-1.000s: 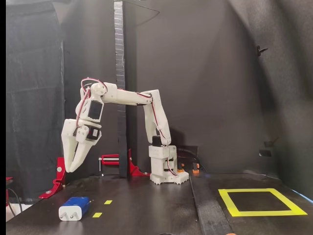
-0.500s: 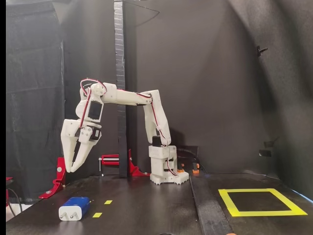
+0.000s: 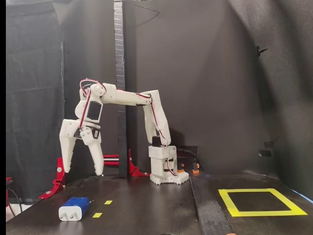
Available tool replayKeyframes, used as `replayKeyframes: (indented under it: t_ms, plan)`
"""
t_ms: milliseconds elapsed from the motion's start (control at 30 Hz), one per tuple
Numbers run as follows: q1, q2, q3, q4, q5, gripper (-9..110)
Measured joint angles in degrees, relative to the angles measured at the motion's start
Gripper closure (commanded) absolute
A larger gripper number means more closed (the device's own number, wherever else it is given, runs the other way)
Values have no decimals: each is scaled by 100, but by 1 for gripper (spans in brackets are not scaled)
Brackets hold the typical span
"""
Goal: Grasp the block and place it in the designated area.
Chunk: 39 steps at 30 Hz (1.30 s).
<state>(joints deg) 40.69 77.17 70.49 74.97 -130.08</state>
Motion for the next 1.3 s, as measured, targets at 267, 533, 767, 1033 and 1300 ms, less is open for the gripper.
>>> replayKeyframes:
  t_ms: [267, 533, 767, 1033, 1300]
  plan:
    - [62, 0, 0, 18, -167, 58]
    - [193, -202, 0, 264, -422, 58]
    - [281, -712, 0, 141, -519, 58]
    - [290, -1222, 0, -325, -527, 58]
    - [308, -1644, -9, -677, -527, 58]
